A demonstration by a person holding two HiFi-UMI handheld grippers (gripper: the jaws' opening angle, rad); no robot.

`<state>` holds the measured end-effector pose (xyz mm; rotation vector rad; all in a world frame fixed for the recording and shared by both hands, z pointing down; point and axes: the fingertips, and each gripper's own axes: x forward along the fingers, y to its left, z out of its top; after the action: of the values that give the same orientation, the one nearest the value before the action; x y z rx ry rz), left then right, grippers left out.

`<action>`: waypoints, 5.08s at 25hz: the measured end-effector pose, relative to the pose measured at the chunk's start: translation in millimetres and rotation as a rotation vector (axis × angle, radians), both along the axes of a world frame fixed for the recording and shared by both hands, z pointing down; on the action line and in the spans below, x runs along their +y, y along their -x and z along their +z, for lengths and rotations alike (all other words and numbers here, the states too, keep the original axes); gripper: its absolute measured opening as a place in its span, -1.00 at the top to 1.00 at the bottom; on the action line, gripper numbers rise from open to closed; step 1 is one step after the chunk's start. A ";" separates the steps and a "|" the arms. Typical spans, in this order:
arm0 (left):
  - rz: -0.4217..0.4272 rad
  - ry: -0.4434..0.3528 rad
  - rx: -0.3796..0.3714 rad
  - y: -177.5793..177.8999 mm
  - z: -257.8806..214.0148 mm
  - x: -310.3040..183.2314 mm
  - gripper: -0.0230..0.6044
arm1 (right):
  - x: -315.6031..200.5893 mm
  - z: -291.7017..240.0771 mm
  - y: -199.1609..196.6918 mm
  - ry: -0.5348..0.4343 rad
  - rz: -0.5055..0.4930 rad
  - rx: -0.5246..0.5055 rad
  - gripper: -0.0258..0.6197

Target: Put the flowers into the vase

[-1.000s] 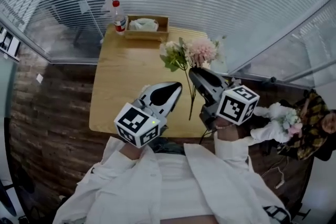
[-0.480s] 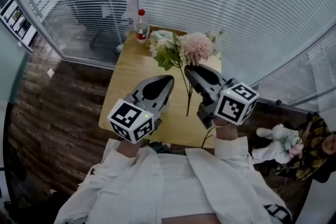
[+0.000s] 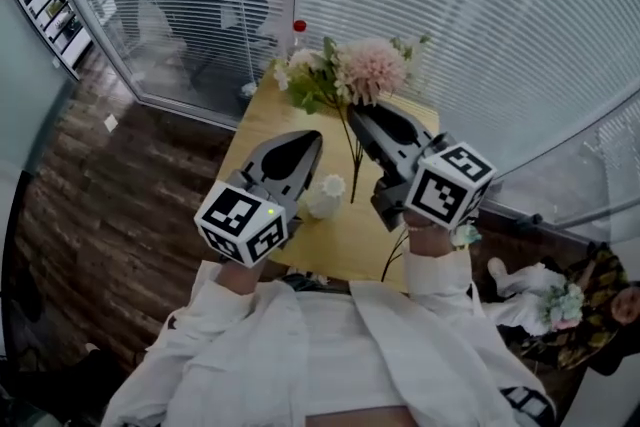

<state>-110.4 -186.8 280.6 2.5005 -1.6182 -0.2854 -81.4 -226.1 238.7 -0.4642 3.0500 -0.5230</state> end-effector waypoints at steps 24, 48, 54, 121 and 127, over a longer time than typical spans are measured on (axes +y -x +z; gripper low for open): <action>-0.028 -0.010 0.017 8.9 5.0 -14.7 0.90 | 11.8 -8.3 10.9 -0.179 -0.077 -0.180 0.70; -0.006 0.083 0.052 9.4 29.4 -31.8 0.90 | -9.0 32.5 11.7 -0.128 -0.069 -0.163 0.70; 0.000 0.118 0.060 2.4 46.5 -28.1 0.90 | -4.7 55.2 7.0 -0.095 -0.069 -0.147 0.70; 0.119 0.334 0.108 -32.0 132.2 32.9 0.90 | 51.7 161.1 -33.2 0.184 0.043 0.145 0.40; 0.160 0.356 0.115 -42.4 135.6 41.7 0.90 | 56.7 161.1 -47.5 0.198 0.076 0.107 0.40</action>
<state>-67.9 -145.1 416.2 2.2781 -1.2865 -0.1071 -33.9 -169.4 399.8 -0.6313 3.0786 -0.8270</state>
